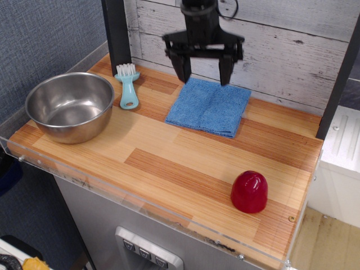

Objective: Slide the blue cloth backward.

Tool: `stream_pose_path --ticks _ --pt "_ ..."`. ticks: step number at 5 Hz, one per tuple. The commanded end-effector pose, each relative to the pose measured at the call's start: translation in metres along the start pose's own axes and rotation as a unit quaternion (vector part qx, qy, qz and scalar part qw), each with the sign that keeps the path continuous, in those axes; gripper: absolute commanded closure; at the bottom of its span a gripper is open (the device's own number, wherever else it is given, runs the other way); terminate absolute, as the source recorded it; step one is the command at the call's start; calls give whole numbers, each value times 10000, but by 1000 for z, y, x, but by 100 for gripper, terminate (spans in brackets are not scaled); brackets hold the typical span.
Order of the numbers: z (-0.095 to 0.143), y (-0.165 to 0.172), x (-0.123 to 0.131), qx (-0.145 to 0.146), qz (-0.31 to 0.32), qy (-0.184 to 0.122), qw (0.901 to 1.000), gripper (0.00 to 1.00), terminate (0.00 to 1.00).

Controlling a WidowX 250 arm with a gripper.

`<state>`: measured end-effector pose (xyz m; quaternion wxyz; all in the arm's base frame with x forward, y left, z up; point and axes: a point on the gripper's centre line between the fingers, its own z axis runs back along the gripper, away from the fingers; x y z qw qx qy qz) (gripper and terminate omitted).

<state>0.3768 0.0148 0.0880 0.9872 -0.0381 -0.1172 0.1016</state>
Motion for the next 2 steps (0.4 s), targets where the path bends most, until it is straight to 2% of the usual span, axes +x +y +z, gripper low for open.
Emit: stream_pose_path --ticks 1,2 --pt "73 8 -2 -185 106 -761 9969 0 0" --pt "86 14 -13 -170 -47 -943 9954 0 0"
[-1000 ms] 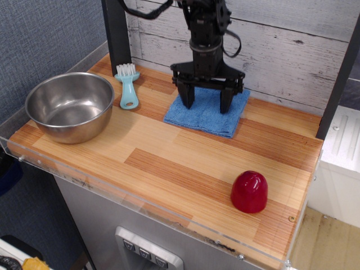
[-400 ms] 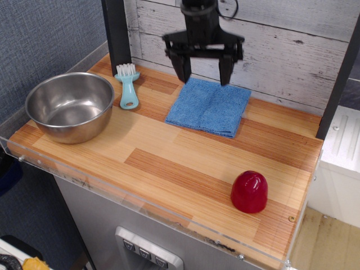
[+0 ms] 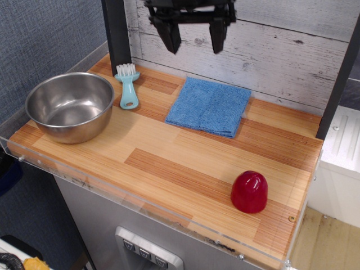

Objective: Slide the blue cloth backward.

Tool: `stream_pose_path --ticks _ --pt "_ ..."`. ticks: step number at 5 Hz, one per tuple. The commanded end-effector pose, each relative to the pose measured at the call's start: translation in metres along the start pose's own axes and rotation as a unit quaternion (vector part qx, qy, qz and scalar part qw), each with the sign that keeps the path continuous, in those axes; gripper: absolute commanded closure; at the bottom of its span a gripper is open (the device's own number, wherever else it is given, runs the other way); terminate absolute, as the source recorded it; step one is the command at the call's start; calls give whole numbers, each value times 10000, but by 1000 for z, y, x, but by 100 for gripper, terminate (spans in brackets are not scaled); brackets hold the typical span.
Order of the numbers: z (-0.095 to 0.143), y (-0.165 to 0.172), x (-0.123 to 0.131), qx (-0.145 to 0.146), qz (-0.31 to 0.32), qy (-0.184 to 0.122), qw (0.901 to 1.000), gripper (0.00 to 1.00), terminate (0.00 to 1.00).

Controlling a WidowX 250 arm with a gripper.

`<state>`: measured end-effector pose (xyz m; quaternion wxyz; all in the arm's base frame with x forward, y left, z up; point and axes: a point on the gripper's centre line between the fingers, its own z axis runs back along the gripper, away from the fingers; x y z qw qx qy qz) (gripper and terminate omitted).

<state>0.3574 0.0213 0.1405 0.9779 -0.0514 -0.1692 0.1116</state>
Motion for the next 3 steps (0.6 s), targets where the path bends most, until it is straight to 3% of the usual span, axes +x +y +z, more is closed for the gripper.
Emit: stream_pose_path --ticks 1,2,3 --pt "31 8 -4 -7 -158 -428 9990 0 0" --pt "31 8 -4 -7 -158 -428 9990 0 0" --pt "31 8 -4 -7 -158 -428 9990 0 100"
